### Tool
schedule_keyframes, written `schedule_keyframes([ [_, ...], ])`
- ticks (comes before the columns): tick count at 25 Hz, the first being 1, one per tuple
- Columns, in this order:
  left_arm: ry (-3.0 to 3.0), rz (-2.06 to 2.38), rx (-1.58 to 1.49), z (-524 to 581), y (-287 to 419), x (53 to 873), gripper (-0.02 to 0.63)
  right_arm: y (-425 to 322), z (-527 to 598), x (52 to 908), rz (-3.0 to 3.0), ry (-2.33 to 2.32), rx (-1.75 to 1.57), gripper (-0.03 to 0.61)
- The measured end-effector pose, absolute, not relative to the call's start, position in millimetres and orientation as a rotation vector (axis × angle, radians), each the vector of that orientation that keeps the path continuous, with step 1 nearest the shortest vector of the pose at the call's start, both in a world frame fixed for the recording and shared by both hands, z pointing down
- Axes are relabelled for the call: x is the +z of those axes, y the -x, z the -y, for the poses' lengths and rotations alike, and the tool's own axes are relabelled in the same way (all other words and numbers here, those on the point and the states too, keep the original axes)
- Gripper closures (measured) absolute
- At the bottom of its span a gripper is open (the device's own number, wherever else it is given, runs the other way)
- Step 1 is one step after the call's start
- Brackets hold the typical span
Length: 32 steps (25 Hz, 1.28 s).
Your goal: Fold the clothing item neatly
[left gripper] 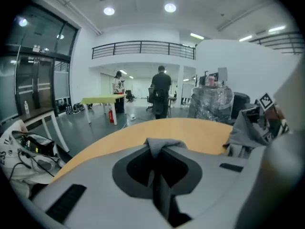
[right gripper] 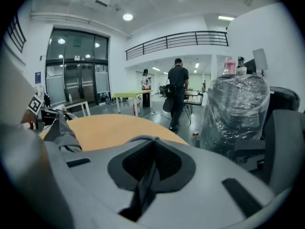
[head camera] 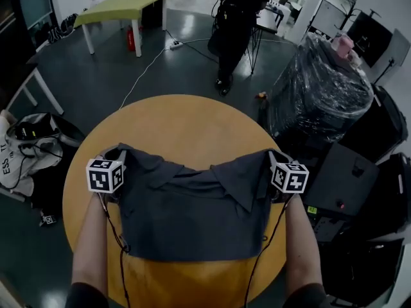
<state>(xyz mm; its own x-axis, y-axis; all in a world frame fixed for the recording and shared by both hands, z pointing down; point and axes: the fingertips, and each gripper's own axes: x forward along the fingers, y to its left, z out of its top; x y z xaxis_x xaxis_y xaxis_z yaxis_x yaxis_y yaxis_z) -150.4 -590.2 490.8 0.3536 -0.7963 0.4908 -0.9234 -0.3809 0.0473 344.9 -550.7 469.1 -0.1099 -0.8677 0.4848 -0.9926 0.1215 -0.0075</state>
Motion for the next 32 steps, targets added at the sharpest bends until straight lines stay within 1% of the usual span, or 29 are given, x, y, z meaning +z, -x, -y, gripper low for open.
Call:
schedule_keyframes([
  [4, -2.2, 1.572, 0.731, 604, 167, 523, 0.598, -368, 556, 507, 1.899, -1.834, 0.486, 0.576],
  [5, -2.184, 1.576, 0.767, 604, 170, 529, 0.598, -374, 555, 514, 1.871, -1.848, 0.496, 0.567],
  [7, -2.179, 1.546, 0.818, 601, 172, 538, 0.588, -383, 552, 524, 1.844, -1.879, 0.522, 0.523],
  [9, -2.171, 1.48, 0.822, 595, 172, 546, 0.494, -385, 548, 526, 1.83, -1.907, 0.525, 0.475],
  [11, -2.141, 1.452, 0.819, 588, 175, 553, 0.437, -385, 544, 523, 1.79, -1.923, 0.463, 0.452],
  [13, -2.127, 1.471, 0.827, 581, 181, 555, 0.42, -386, 539, 519, 1.734, -1.933, 0.387, 0.43],
  [15, -2.134, 1.494, 0.817, 570, 185, 551, 0.413, -388, 530, 509, 1.691, -1.977, 0.341, 0.428],
  [17, -2.163, 1.521, 0.766, 555, 185, 537, 0.413, -387, 516, 491, 1.68, -2.058, 0.306, 0.43],
  [20, -2.248, 1.516, 0.603, 529, 169, 503, 0.413, -370, 494, 455, 1.766, -2.178, 0.303, 0.43],
  [24, -2.367, 1.404, 0.373, 483, 133, 455, 0.414, -322, 457, 408, 1.97, -2.253, 0.34, 0.43],
  [27, -2.515, 1.299, 0.21, 444, 101, 417, 0.414, -274, 426, 378, 2.141, -2.22, 0.298, 0.43],
  [28, -2.566, 1.261, 0.172, 430, 90, 407, 0.414, -257, 412, 369, 2.197, -2.207, 0.27, 0.449],
  [30, -2.654, 1.179, 0.123, 402, 70, 392, 0.414, -226, 382, 356, 2.293, -2.184, 0.215, 0.533],
  [31, -2.689, 1.145, 0.108, 389, 62, 387, 0.416, -212, 368, 352, 2.332, -2.174, 0.191, 0.562],
  [32, -2.717, 1.122, 0.094, 377, 56, 382, 0.421, -198, 354, 348, 2.365, -2.164, 0.172, 0.577],
])
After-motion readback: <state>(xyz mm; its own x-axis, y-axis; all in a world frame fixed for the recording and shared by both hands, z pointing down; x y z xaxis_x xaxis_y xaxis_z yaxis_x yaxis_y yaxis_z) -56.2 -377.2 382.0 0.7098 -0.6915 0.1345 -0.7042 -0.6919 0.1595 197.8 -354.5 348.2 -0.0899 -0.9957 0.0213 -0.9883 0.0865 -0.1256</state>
